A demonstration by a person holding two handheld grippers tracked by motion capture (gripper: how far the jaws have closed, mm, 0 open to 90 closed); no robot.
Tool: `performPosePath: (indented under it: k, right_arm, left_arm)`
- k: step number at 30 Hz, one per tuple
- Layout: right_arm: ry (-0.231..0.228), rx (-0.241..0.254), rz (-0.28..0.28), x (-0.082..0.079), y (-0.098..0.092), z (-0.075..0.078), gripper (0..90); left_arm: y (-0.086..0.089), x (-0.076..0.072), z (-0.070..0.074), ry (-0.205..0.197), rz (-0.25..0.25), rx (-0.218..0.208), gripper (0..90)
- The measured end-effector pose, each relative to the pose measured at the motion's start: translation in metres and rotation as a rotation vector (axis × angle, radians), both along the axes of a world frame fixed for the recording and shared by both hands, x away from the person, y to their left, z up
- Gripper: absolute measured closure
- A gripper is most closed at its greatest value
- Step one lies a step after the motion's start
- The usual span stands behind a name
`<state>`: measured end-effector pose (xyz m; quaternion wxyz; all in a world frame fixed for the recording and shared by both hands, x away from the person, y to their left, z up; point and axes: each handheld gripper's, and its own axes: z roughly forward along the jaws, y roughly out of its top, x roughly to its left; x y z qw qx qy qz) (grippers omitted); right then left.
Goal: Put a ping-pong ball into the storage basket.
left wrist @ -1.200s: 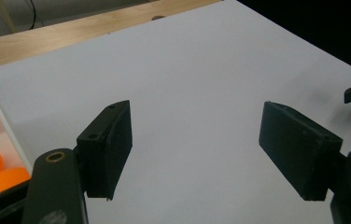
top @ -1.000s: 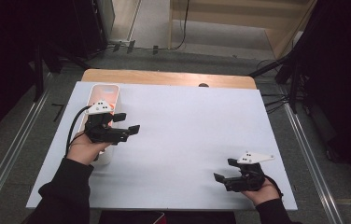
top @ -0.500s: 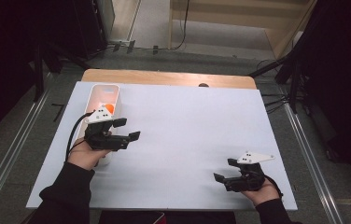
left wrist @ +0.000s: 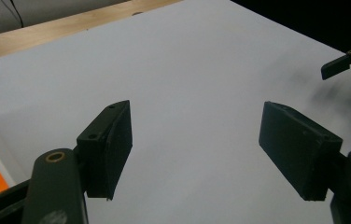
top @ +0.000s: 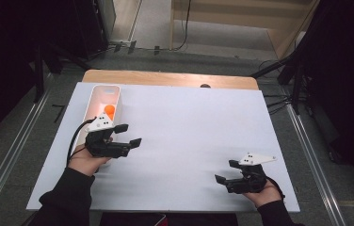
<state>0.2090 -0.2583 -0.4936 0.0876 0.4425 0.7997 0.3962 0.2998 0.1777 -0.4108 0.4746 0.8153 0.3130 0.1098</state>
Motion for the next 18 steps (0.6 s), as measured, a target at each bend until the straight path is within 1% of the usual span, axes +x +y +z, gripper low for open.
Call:
performPosePath:
  k: [3,4,7,8,15,16,17,18]
  right_arm:
    - [0.004,0.0,0.0,0.001,0.0,0.0,14.9]
    - [-0.001,0.001,-0.002,0.001,-0.001,-0.001,14.9]
    - [0.004,0.001,0.0,0.0,0.0,0.0,14.9]
    - [0.002,-0.001,0.0,0.0,0.0,0.0,14.9]
    - [0.003,-0.004,-0.003,0.001,0.0,0.0,14.9]
    - [0.004,-0.004,-0.004,0.0,0.0,0.0,14.9]
    - [0.004,-0.004,-0.004,0.0,0.0,0.0,14.9]
    - [0.003,-0.004,-0.003,0.0,0.0,0.0,14.9]
  left_arm:
    - [0.0,-0.003,-0.004,-0.006,-0.007,0.01,26.0]
    - [0.001,-0.003,-0.005,-0.01,-0.009,0.02,26.0]
    - [0.002,-0.006,-0.009,-0.008,-0.018,0.019,26.0]
    - [0.002,-0.007,-0.011,-0.004,-0.017,0.01,26.0]
    - [0.004,-0.015,-0.019,-0.007,-0.048,0.034,26.0]
    - [0.004,-0.016,-0.02,-0.006,-0.047,0.031,26.0]
    - [0.005,-0.017,-0.021,-0.01,-0.05,0.04,26.0]
    - [0.005,-0.018,-0.021,-0.008,-0.052,0.035,26.0]
